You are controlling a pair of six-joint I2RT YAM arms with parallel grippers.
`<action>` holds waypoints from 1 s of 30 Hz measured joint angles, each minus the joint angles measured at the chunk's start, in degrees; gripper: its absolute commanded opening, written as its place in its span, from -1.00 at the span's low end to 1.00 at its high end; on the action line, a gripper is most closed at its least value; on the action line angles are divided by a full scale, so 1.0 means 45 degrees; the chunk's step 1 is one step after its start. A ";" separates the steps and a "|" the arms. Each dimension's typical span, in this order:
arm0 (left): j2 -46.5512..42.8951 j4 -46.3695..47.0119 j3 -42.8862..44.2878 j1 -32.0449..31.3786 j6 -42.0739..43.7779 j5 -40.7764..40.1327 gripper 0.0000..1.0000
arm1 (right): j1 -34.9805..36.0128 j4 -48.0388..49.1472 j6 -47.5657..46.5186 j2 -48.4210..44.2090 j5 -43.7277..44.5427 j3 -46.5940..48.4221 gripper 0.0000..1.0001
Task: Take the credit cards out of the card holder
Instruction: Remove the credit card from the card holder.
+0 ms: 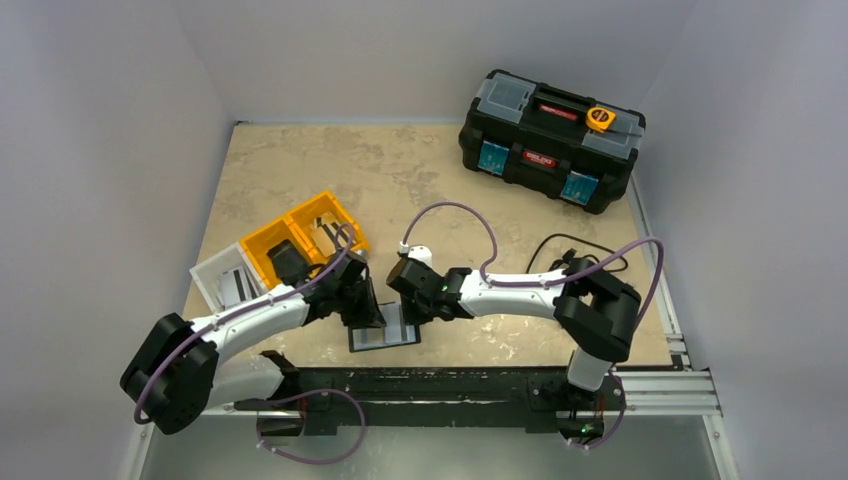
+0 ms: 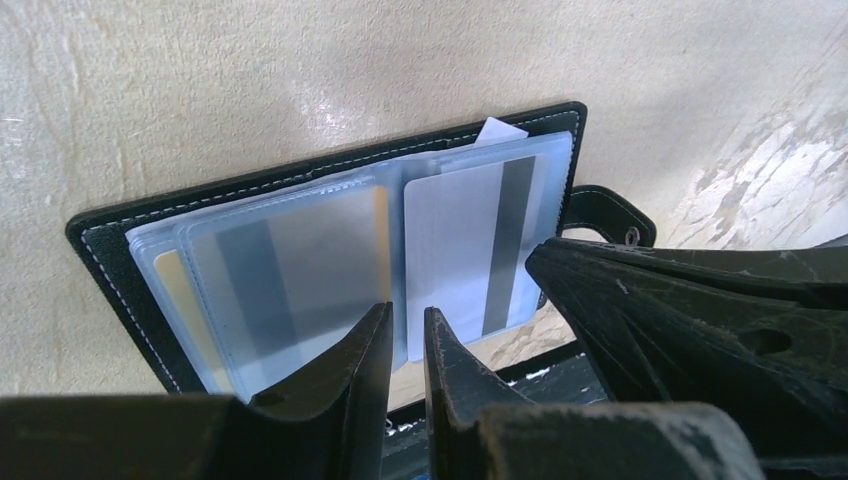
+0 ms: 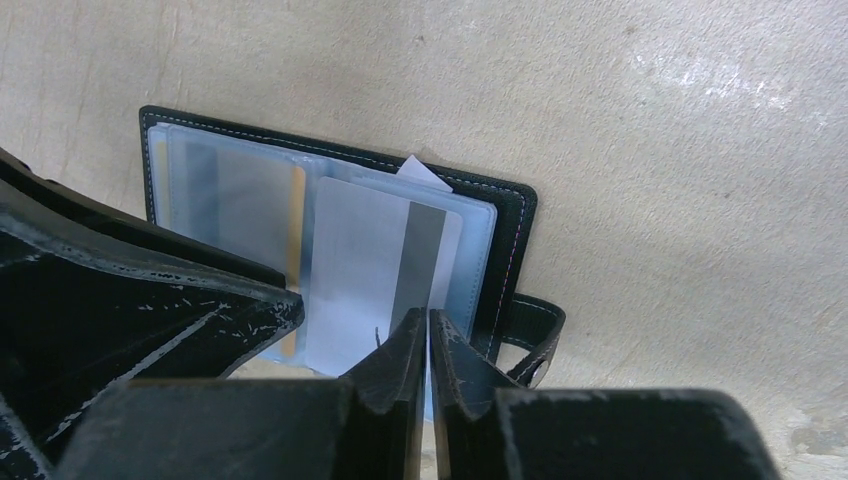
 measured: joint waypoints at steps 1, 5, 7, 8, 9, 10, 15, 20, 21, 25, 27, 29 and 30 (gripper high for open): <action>0.0078 0.0063 -0.0029 0.0000 0.0000 0.0029 -0.66 | 0.0000 -0.0005 0.0000 0.0010 0.0015 0.0000 -0.95; 0.0287 0.0151 -0.0107 0.0000 0.0000 0.0044 -0.64 | 0.0000 -0.0010 0.0010 0.0097 0.0049 -0.0015 -0.99; 0.0345 0.0189 -0.0107 0.0000 0.0005 0.0039 -0.62 | 0.0000 -0.0015 0.0010 0.0175 0.0049 -0.0019 -1.00; 0.0364 0.0223 -0.0107 0.0000 0.0005 0.0039 -0.60 | 0.0000 -0.0015 0.0010 0.0238 0.0049 -0.0019 -1.00; 0.0393 0.0267 -0.0107 0.0000 0.0000 0.0044 -0.60 | 0.0000 -0.0019 0.0010 0.0311 0.0053 -0.0024 -1.00; 0.0427 0.0321 -0.0107 0.0000 0.0000 0.0049 -0.59 | 0.0000 -0.0019 0.0005 0.0384 0.0063 -0.0024 -1.00; 0.0656 0.0636 -0.0112 0.0000 0.0000 0.0175 -0.59 | 0.0053 0.0034 0.0000 0.0432 0.0068 -0.0015 -1.00; 0.0792 0.0840 -0.0131 0.0000 0.0000 0.0291 -0.59 | 0.0146 0.0209 0.0005 0.0515 0.0044 0.0005 -1.00; 0.0826 0.0874 -0.0131 0.0000 0.0000 0.0311 -0.59 | 0.0160 0.0272 0.0000 0.0544 0.0039 0.0005 -1.00; 0.0879 0.0923 -0.0155 0.0015 0.0000 0.0384 -0.61 | 0.0165 0.0321 0.0000 0.0559 -0.0010 0.0005 -1.00; 0.0874 0.0996 -0.0214 0.0039 -0.0015 0.0427 -0.69 | 0.0160 0.0345 0.0005 0.0559 -0.0049 0.0000 -1.00; 0.0840 0.1010 -0.0257 0.0083 -0.0049 0.0471 -0.79 | 0.0155 0.0379 0.0010 0.0559 -0.0063 -0.0019 -1.00; 0.0811 0.1001 -0.0277 0.0087 -0.0058 0.0461 -0.85 | 0.0155 0.0384 0.0010 0.0559 -0.0063 -0.0024 -1.00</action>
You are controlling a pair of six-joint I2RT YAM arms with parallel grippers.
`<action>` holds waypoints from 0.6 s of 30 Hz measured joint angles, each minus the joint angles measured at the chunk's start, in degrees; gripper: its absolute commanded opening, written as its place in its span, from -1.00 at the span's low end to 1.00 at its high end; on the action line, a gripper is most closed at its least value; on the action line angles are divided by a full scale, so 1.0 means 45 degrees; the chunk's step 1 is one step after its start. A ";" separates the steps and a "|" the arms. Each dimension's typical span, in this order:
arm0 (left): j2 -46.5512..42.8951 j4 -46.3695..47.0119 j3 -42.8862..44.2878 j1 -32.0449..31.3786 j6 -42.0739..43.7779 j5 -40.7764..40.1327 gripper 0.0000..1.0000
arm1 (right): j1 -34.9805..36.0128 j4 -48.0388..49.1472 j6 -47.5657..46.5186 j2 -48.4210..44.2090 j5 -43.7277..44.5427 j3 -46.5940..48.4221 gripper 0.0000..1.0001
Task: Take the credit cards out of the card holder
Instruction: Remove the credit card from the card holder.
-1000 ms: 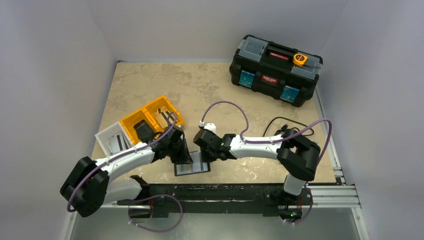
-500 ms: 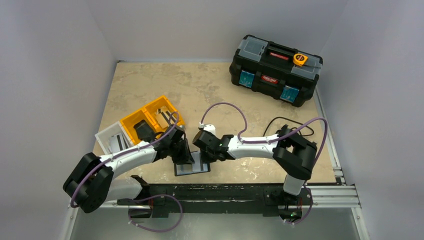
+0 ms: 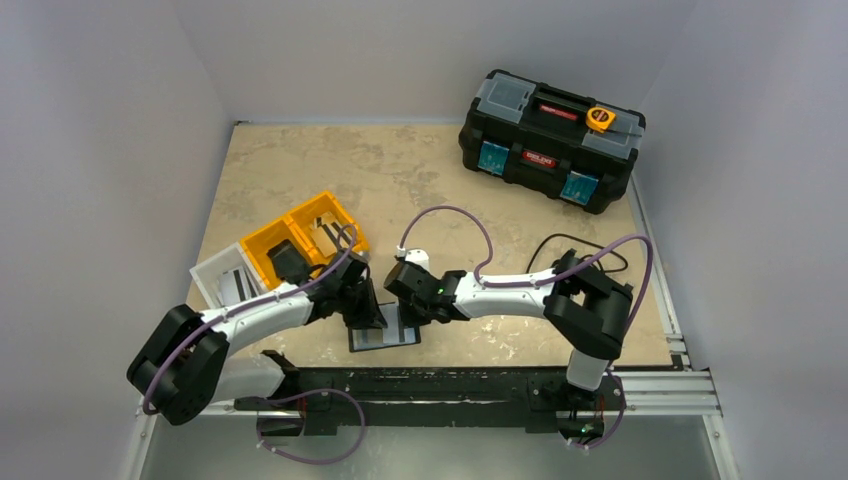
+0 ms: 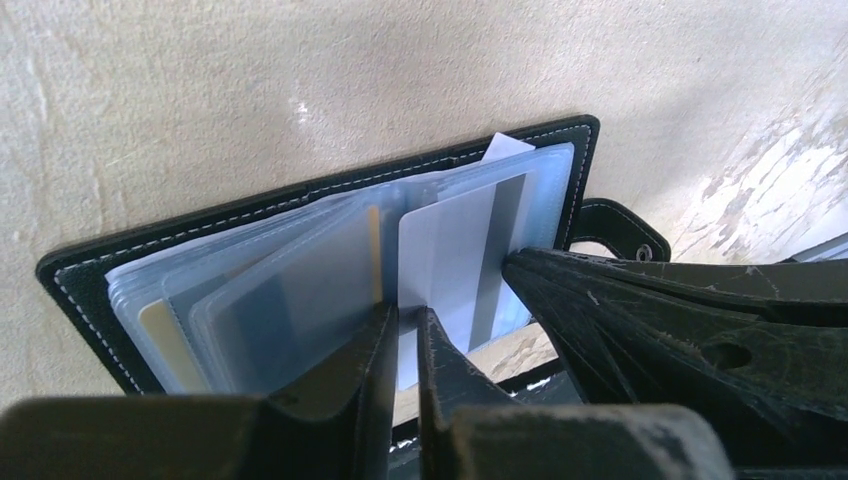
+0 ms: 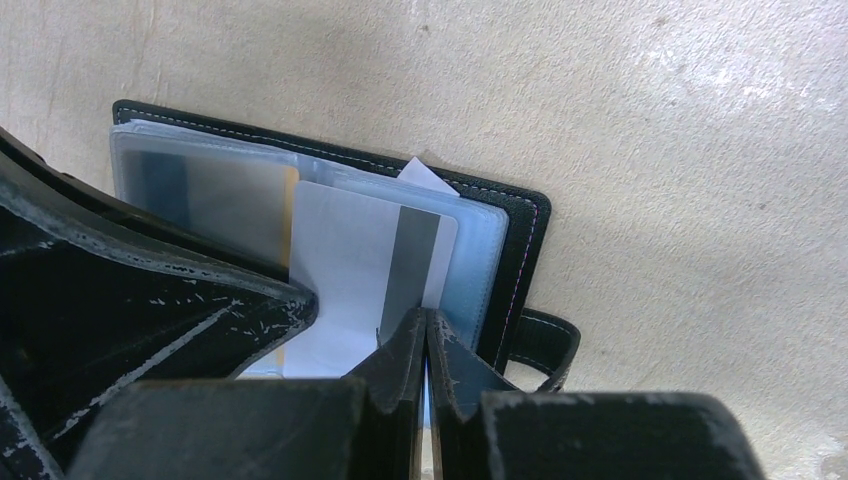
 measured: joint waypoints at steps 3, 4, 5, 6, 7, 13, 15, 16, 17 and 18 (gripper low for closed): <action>-0.0097 -0.0063 -0.0053 0.0058 -0.0034 0.0015 -0.99 | -0.0005 0.0068 0.0024 -0.0005 0.0000 -0.0053 -1.00; -0.0126 -0.0092 -0.0058 0.0078 -0.0034 0.0029 -1.00 | -0.0010 0.0092 0.0039 -0.0010 0.0000 -0.0073 -1.00; -0.0175 -0.0131 -0.0058 0.0083 -0.0039 0.0034 -1.00 | -0.0015 0.0146 0.0049 -0.0015 -0.0010 -0.0102 -1.00; -0.0238 -0.0185 -0.0058 0.0092 -0.0039 0.0034 -1.00 | -0.0029 0.0233 0.0078 -0.0034 -0.0034 -0.0165 -1.00; -0.0306 -0.0228 -0.0058 0.0102 -0.0039 0.0039 -1.00 | -0.0049 0.0296 0.0097 -0.0058 -0.0053 -0.0214 -1.00; -0.0899 -0.0583 -0.0053 0.0228 -0.0039 0.0092 -1.00 | -0.0257 0.1001 0.0384 -0.0253 -0.0350 -0.0729 -1.00; -0.1005 -0.0729 -0.0034 0.0262 -0.0034 0.0068 -1.00 | -0.0330 0.1273 0.0452 -0.0296 -0.0447 -0.0889 -1.00; -0.1049 -0.0797 -0.0034 0.0296 -0.0034 0.0058 -1.00 | -0.0359 0.1409 0.0491 -0.0330 -0.0505 -0.0981 -1.00; -0.1093 -0.0889 -0.0015 0.0335 -0.0034 0.0053 -1.00 | -0.0389 0.1535 0.0549 -0.0359 -0.0559 -0.1069 -1.00; -0.1137 -0.1001 0.0005 0.0389 -0.0029 0.0049 -1.00 | -0.0418 0.1627 0.0588 -0.0389 -0.0593 -0.1141 -1.00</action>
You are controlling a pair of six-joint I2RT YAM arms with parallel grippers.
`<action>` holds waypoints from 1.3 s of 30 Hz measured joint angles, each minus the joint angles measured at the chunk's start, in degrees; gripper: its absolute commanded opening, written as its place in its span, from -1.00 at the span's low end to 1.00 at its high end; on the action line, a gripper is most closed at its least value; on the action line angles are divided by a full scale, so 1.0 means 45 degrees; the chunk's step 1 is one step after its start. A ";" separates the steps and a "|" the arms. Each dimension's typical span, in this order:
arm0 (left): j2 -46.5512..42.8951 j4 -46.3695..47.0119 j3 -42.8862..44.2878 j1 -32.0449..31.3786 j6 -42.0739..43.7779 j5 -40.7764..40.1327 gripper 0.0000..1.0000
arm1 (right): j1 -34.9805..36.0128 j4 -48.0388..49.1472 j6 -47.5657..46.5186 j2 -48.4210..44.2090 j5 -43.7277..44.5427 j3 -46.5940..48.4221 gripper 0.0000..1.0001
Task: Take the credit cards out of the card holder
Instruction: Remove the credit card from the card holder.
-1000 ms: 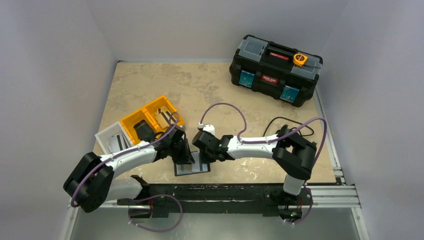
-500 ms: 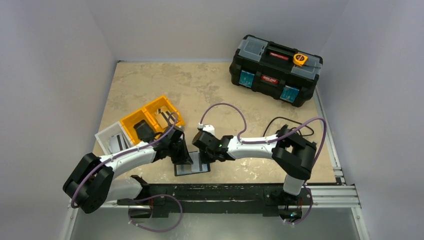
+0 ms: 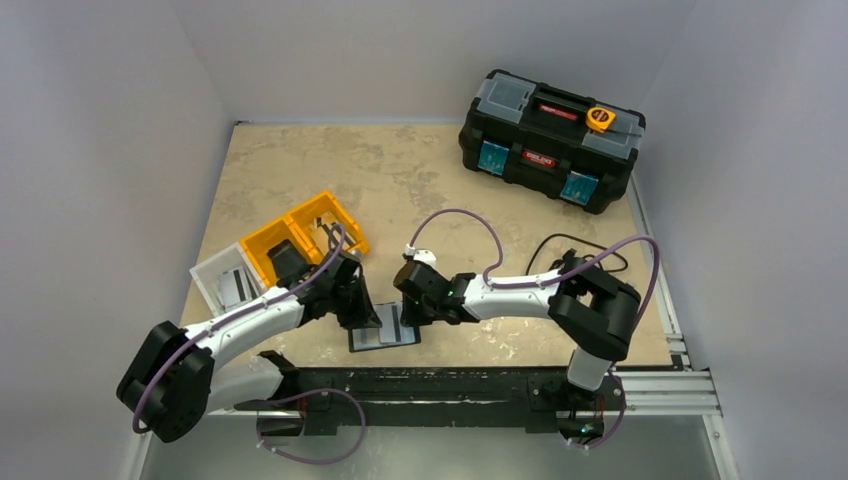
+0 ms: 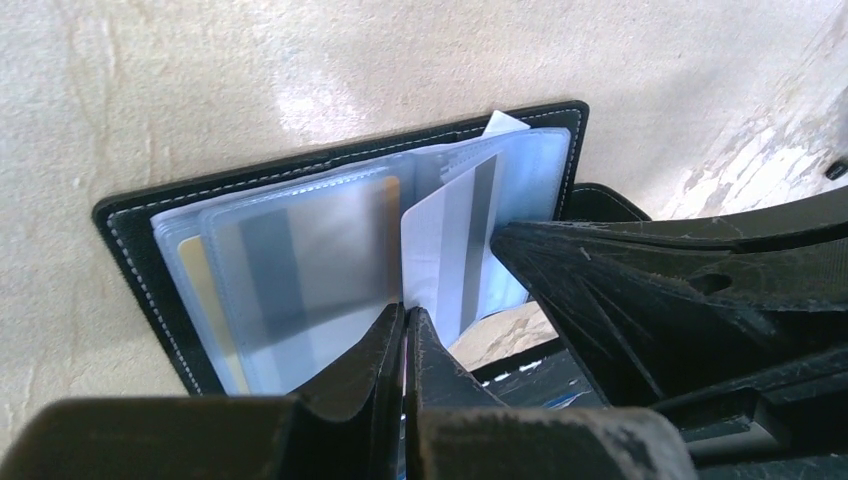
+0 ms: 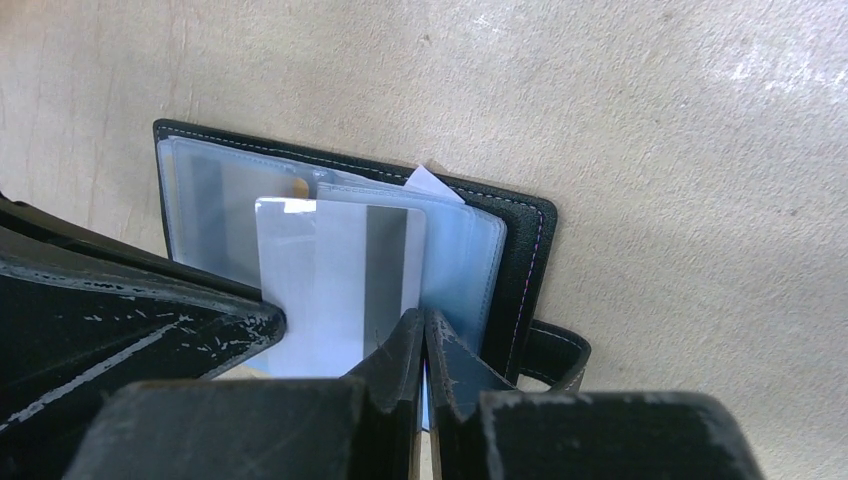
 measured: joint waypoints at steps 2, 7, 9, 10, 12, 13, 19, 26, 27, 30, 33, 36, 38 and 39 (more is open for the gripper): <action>-0.0097 -0.0204 0.0010 0.0117 0.0029 0.0000 -1.00 | -0.0034 0.0180 0.0087 -0.0058 -0.0024 -0.0136 -1.00; -0.0491 -0.0787 0.0019 0.0369 0.0170 -0.0053 -1.00 | -0.0083 0.0374 0.0175 -0.0112 -0.0039 -0.0282 -1.00; -0.0763 -0.1069 0.0034 0.0452 0.0287 -0.0092 -1.00 | -0.0083 0.0389 0.0180 -0.0117 -0.0049 -0.0291 -1.00; -0.0913 -0.1209 0.0049 0.0505 0.0359 -0.0121 -1.00 | -0.0083 0.0389 0.0180 -0.0117 -0.0053 -0.0291 -1.00; -0.1239 -0.1515 0.0073 0.0593 0.0466 -0.0175 -1.00 | -0.0097 0.0403 0.0180 -0.0117 -0.0078 -0.0296 -1.00; -0.1389 -0.1651 0.0083 0.0622 0.0491 -0.0209 -1.00 | -0.0107 0.0403 0.0180 -0.0117 -0.0087 -0.0301 -1.00; -0.2341 -0.2419 0.0209 0.0704 0.0826 -0.0296 -1.00 | -0.0112 0.0408 0.0170 -0.0131 -0.0112 -0.0301 -0.99; -0.2987 -0.2982 0.0403 0.0714 0.1127 -0.0393 -1.00 | -0.0117 0.0044 -0.0083 -0.0141 -0.0107 -0.0044 -0.85; -0.3045 -0.3075 0.0442 0.0714 0.1151 -0.0393 -1.00 | -0.0121 -0.0117 -0.0141 -0.0141 -0.0083 0.0039 -0.80; -0.3211 -0.3298 0.0568 0.0724 0.1253 -0.0398 -1.00 | -0.0151 -0.0680 -0.0389 -0.0155 0.0039 0.0369 -0.62; -0.3410 -0.3575 0.0806 0.0748 0.1384 -0.0423 -1.00 | -0.0165 -0.1151 -0.0617 -0.0369 0.0073 0.0588 -0.28; -0.3604 -0.3891 0.1161 0.0748 0.1462 -0.0520 -1.00 | -0.0165 -0.1549 -0.0787 -0.0986 0.0131 0.0811 0.23; -0.3701 -0.4104 0.1452 0.0748 0.1491 -0.0631 -1.00 | -0.0165 -0.1681 -0.0879 -0.1642 0.0199 0.1015 0.53; -0.3735 -0.4167 0.1569 0.0748 0.1496 -0.0665 -1.00 | -0.0165 -0.1685 -0.0908 -0.1938 0.0272 0.1107 0.66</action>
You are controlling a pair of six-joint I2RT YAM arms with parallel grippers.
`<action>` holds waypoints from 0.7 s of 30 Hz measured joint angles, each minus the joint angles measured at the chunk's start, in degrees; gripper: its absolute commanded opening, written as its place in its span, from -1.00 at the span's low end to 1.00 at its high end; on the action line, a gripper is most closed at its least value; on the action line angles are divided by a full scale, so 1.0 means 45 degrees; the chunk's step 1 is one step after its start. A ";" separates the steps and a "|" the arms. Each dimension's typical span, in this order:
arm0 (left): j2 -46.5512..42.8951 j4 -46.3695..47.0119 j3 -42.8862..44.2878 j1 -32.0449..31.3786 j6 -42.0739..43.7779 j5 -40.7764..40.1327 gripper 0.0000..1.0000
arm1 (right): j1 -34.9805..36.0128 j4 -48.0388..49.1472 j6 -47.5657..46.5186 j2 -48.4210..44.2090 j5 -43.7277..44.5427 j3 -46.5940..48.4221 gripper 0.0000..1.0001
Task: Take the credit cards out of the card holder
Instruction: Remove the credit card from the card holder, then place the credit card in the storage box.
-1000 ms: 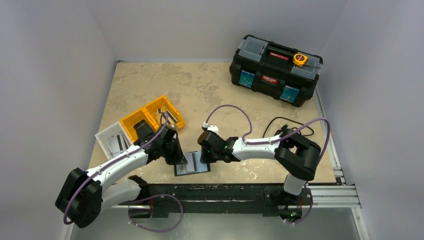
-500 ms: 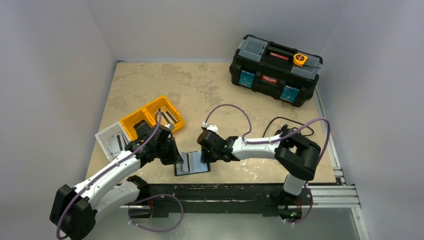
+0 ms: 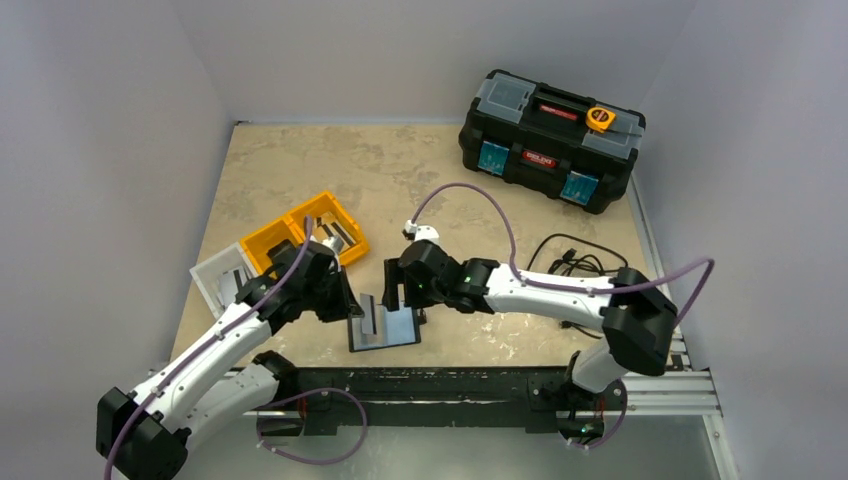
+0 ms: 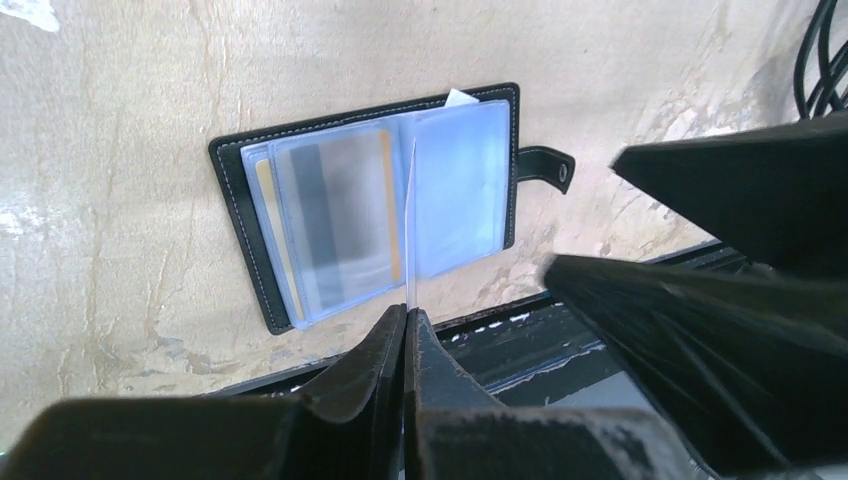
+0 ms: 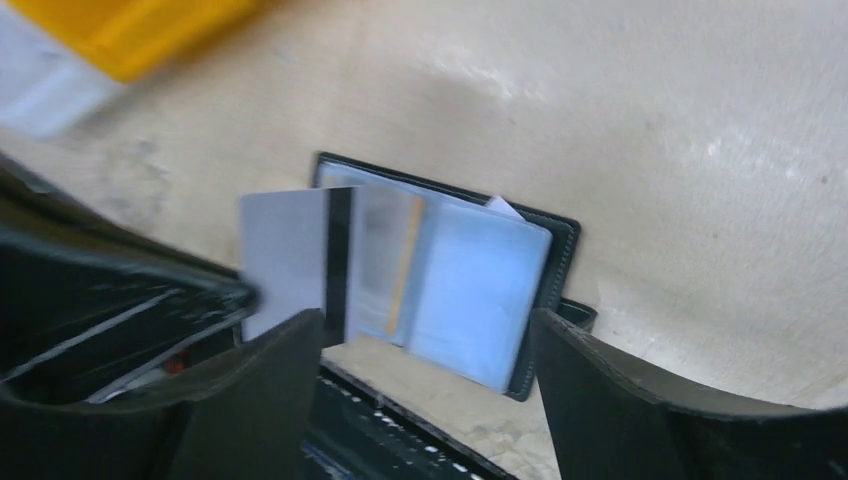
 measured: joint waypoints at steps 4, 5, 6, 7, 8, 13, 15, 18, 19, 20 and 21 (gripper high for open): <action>-0.0044 -0.0389 0.0466 0.0000 0.0092 -0.0296 -1.00 | 0.0000 0.0010 -0.0223 -0.1297 0.0311 0.0325 0.96; -0.0034 -0.0554 0.0588 0.0000 0.0102 -0.0393 -1.00 | 0.0000 0.0024 -0.0272 -0.1549 0.0432 0.0335 0.97; -0.0029 -0.0690 0.0714 0.0000 0.0131 -0.0510 -1.00 | 0.0000 0.0019 -0.0316 -0.1739 0.0491 0.0335 0.98; 0.0000 -0.0957 0.0923 0.0000 0.0175 -0.0675 -1.00 | 0.0000 0.0010 -0.0364 -0.1885 0.0563 0.0335 0.98; 0.0024 -0.1185 0.1146 0.0000 0.0189 -0.0860 -1.00 | 0.0000 0.0005 -0.0423 -0.1991 0.0670 0.0335 0.98; 0.0359 -0.2633 0.2798 0.0083 0.0301 -0.2220 -1.00 | 0.0000 -0.0049 -0.0748 -0.2118 0.1015 0.0325 0.98; 0.0631 -0.3332 0.3682 0.0204 0.0355 -0.2958 -1.00 | -0.0010 -0.0053 -0.0908 -0.2147 0.1180 0.0267 0.98; 0.1161 -0.4260 0.4896 0.0583 0.0520 -0.4114 -1.00 | -0.0029 -0.0083 -0.1069 -0.2278 0.1409 0.0117 0.98; 0.1360 -0.4541 0.5236 0.0792 0.0588 -0.4498 -1.00 | -0.0044 -0.0078 -0.1127 -0.2346 0.1457 0.0049 0.98; 0.1520 -0.4750 0.5469 0.0971 0.0636 -0.4789 -1.00 | -0.0063 -0.0078 -0.1161 -0.2414 0.1467 -0.0019 0.98; 0.1729 -0.5027 0.5727 0.1200 0.0685 -0.5158 -1.00 | -0.0087 -0.0073 -0.1214 -0.2487 0.1491 -0.0107 0.98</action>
